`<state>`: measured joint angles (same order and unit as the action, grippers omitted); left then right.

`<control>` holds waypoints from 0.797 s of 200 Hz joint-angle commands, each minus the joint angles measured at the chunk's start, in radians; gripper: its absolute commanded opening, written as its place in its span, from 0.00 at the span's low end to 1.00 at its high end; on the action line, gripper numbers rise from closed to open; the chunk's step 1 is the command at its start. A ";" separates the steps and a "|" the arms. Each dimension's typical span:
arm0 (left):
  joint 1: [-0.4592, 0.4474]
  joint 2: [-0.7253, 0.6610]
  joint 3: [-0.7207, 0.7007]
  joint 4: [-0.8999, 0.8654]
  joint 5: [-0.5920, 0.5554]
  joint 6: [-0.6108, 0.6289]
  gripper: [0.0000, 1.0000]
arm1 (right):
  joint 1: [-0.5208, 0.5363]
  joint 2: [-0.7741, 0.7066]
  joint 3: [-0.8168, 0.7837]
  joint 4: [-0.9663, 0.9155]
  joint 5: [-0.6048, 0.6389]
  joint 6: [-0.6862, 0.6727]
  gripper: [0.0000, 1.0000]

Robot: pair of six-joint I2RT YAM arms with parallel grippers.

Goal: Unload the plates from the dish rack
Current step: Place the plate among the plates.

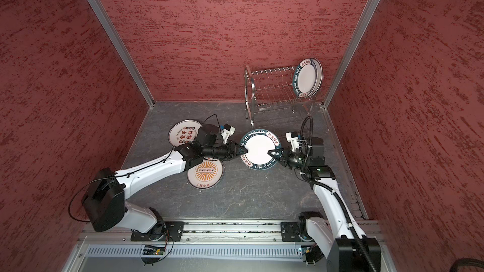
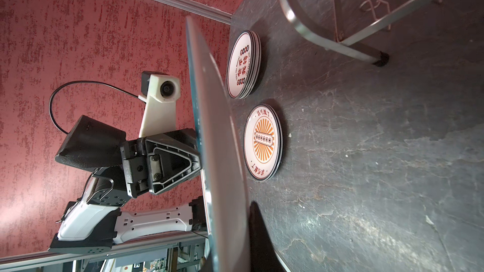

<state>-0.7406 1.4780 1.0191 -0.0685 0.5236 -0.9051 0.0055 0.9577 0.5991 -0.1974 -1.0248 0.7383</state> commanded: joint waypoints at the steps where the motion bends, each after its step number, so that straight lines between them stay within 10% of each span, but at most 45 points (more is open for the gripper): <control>1: -0.012 0.022 0.023 0.030 0.042 0.013 0.22 | 0.017 0.003 -0.013 0.061 -0.026 0.007 0.10; 80: -0.003 0.008 0.016 -0.040 0.031 0.021 0.06 | 0.024 0.009 -0.013 0.077 -0.024 0.009 0.25; 159: 0.096 -0.132 -0.059 -0.198 0.015 0.046 0.00 | 0.024 0.004 0.053 -0.087 0.147 -0.062 0.78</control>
<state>-0.6884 1.4380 0.9901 -0.1997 0.5461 -0.8845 0.0250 0.9737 0.5953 -0.2119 -0.9787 0.7284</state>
